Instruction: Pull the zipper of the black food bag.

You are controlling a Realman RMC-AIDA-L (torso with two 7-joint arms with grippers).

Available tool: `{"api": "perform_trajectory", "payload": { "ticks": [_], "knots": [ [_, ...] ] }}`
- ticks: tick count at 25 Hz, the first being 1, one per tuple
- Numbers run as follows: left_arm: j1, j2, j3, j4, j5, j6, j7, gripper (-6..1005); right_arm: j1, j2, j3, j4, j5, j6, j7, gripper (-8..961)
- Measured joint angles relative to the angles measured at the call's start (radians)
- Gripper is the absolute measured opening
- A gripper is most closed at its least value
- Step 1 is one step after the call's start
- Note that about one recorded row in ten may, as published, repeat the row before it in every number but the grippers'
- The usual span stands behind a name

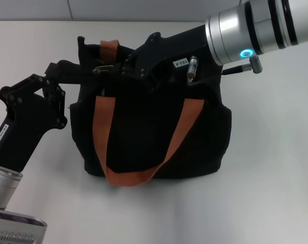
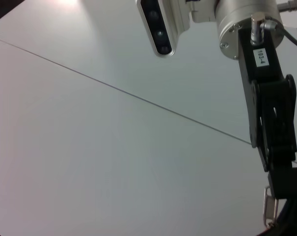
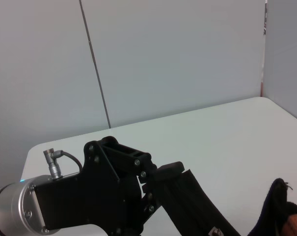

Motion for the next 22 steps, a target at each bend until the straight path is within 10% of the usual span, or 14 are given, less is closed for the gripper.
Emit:
{"api": "perform_trajectory", "payload": {
  "ticks": [22],
  "knots": [
    [0.019,0.001,0.001,0.015,-0.001,-0.018,0.003,18,-0.009,0.001,0.004,-0.024,-0.053,-0.03,0.034,16]
  ]
}}
